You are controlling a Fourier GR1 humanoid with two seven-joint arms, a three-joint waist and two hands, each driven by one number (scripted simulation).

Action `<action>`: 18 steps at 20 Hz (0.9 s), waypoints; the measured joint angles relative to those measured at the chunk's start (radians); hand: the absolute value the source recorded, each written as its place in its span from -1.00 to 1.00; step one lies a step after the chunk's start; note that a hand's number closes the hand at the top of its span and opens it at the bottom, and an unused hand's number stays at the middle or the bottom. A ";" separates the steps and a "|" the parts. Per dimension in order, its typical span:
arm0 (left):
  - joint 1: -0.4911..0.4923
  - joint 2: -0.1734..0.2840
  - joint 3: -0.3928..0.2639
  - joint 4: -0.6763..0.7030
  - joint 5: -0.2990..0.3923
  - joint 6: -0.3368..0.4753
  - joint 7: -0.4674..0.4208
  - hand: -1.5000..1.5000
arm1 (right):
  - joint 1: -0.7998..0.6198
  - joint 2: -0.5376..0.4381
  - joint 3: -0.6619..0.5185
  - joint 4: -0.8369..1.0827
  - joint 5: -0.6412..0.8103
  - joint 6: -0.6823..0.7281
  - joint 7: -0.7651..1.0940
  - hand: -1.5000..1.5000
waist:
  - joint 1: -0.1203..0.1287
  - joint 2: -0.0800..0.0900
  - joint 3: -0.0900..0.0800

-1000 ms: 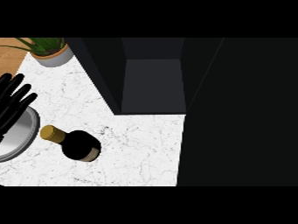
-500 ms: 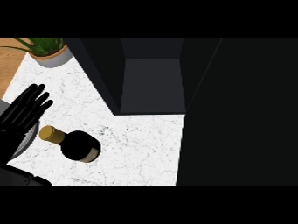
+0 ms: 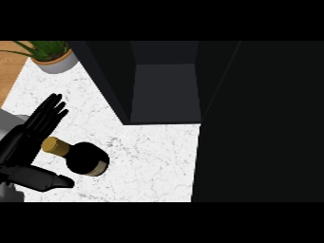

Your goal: Pick up the wine, place it into the cabinet and close the cabinet

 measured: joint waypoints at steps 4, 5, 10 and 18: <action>-0.024 0.011 0.009 0.091 -0.033 -0.005 -0.052 -1.00 | 0.007 0.000 0.023 -0.003 0.001 -0.008 0.007 -1.00 | -0.003 -0.001 0.000; -0.028 0.014 0.010 0.118 -0.038 -0.011 -0.071 -1.00 | 0.002 0.000 0.027 -0.003 0.002 -0.011 0.009 -1.00 | -0.002 -0.001 0.000; -0.048 0.032 0.018 0.264 -0.085 -0.031 -0.178 -1.00 | 0.009 -0.004 0.036 -0.001 0.006 -0.013 -0.004 -1.00 | -0.001 0.000 0.000; -0.055 0.030 -0.004 0.448 -0.150 -0.058 -0.338 -1.00 | 0.029 -0.016 0.021 -0.001 0.005 -0.004 -0.032 -1.00 | -0.002 0.000 0.000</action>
